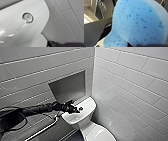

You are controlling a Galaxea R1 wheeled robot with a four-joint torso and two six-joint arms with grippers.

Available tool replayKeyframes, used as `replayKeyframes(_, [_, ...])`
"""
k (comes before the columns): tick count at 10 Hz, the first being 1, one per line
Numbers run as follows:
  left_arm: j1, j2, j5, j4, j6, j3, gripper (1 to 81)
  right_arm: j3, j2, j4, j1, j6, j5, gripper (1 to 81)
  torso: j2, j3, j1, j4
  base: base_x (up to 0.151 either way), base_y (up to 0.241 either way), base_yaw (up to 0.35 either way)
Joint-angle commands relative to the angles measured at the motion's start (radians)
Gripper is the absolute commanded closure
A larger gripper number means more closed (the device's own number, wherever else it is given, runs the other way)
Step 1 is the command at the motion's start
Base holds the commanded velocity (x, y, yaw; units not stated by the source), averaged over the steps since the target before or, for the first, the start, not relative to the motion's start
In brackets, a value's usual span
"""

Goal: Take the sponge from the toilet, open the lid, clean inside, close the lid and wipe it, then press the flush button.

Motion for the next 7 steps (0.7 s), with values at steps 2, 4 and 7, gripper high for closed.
replayKeyframes(2, [0.211,-0.356,0.011,0.087,0.012,0.369,81.1,0.014,-0.017,0.008,-0.003,-0.001,-0.096,81.1,0.0,0.092,0.0,0.0,0.0,0.0,0.0])
replayKeyframes(4, [0.384,-0.409,-0.082,0.147,0.014,0.395,81.1,0.01,-0.019,0.01,-0.006,-0.001,-0.096,81.1,0.0,0.13,0.0,0.0,0.0,0.0,0.0])
replayKeyframes(7, [0.694,-0.389,-0.253,0.301,0.014,0.352,81.1,0.008,-0.015,0.007,-0.003,-0.001,-0.096,81.1,-0.001,0.117,-0.002,0.0,0.0,0.0,0.0])
